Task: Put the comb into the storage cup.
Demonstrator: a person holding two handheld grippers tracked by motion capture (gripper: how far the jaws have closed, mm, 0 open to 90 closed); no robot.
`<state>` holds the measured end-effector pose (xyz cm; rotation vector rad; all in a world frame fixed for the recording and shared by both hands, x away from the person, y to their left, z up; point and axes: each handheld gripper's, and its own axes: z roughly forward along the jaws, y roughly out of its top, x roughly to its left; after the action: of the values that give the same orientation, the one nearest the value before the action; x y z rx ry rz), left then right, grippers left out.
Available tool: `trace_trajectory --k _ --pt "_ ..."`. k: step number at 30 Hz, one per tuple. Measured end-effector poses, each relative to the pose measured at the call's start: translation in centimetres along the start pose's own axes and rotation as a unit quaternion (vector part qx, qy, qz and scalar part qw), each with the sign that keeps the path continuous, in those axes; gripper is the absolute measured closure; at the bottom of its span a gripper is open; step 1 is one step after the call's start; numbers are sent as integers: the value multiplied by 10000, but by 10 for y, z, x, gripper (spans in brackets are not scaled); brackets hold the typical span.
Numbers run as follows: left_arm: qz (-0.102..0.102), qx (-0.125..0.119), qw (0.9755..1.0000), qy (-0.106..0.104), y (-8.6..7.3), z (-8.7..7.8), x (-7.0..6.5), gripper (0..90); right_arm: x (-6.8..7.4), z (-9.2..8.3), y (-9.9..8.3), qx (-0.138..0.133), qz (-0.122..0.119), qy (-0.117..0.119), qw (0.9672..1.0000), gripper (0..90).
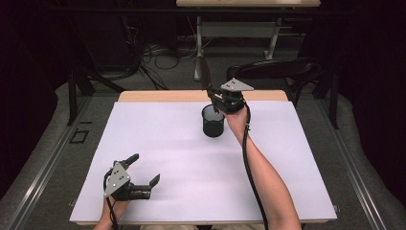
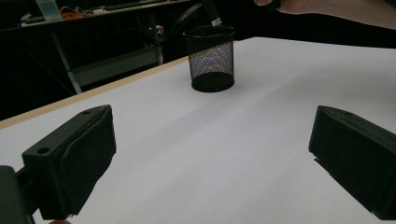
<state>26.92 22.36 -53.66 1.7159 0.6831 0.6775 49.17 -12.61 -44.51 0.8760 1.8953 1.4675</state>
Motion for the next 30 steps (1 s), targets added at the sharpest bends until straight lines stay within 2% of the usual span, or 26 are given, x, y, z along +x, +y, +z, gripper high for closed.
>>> trace_trajectory --k 30 --pt "-18 -5 10000 -9 0 0 0 7 -3 6 -11 86 96 24 9999 726"
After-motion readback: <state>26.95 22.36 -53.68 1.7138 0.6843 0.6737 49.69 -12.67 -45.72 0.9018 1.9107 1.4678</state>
